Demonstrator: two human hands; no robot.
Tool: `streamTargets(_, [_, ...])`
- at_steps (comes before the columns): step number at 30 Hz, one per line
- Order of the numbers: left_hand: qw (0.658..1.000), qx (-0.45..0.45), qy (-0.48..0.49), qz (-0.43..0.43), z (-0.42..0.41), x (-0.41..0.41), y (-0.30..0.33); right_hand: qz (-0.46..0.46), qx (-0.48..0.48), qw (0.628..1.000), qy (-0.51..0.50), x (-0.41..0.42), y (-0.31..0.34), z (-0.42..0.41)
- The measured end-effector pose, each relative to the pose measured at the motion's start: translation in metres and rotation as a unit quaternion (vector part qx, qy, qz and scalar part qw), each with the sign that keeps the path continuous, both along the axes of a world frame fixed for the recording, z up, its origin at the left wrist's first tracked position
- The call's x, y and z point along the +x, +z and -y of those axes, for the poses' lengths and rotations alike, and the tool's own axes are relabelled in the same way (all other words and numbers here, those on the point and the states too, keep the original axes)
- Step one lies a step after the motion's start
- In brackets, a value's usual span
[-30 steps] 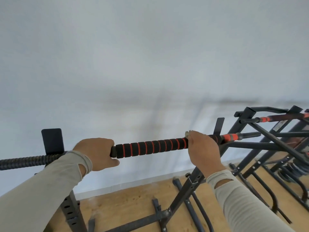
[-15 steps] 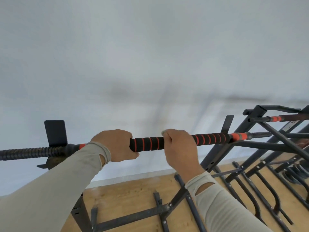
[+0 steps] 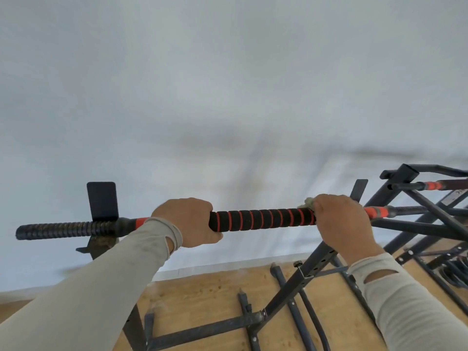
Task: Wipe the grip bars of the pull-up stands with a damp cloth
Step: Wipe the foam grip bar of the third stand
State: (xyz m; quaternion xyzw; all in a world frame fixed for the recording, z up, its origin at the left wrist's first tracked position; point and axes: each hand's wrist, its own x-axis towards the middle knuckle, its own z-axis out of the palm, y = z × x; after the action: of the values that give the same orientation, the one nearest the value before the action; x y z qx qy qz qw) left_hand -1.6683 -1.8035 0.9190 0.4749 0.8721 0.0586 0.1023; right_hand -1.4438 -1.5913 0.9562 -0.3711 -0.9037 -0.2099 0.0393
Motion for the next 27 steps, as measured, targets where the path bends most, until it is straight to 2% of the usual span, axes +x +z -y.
streamTargets(3, [1.0, -0.003, 0.001, 0.003, -0.001, -0.001, 0.0, -0.049, -0.054, 0.997, 0.024, -0.017, -0.003, 0.039])
streamTargets(7, [1.0, -0.002, 0.006, -0.006, -0.002, 0.0, 0.001, -0.218, -0.135, 0.958, 0.129, -0.065, -0.026, 0.113])
streamTargets(10, [1.0, -0.003, 0.005, -0.02, -0.001, 0.003, 0.003, -0.253, -0.118, 0.928, 0.248, -0.079, -0.056, 0.132])
streamTargets(12, [1.0, -0.003, 0.0, -0.02, 0.0, 0.003, 0.003, -0.261, -0.101, 0.916, 0.288, -0.071, -0.059, 0.119])
streamTargets(14, [1.0, 0.0, -0.003, -0.013, 0.002, 0.002, 0.003, -0.218, -0.07, 0.937, 0.263, -0.054, -0.045, 0.098])
streamTargets(17, [1.0, -0.002, -0.003, -0.002, 0.001, 0.0, 0.001, -0.098, -0.024, 0.988, 0.116, -0.019, -0.021, 0.042])
streamTargets(19, [1.0, -0.004, -0.003, 0.001, 0.001, 0.0, 0.0, -0.072, -0.013, 0.997, 0.009, 0.001, -0.009, 0.01])
streamTargets(21, [1.0, -0.003, -0.003, 0.003, 0.001, 0.0, 0.0, -0.075, 0.001, 0.996, -0.047, 0.011, -0.005, -0.004])
streamTargets(27, [1.0, -0.005, -0.001, -0.002, 0.0, 0.001, 0.002, -0.123, -0.086, 0.988, 0.04, -0.038, -0.018, 0.059])
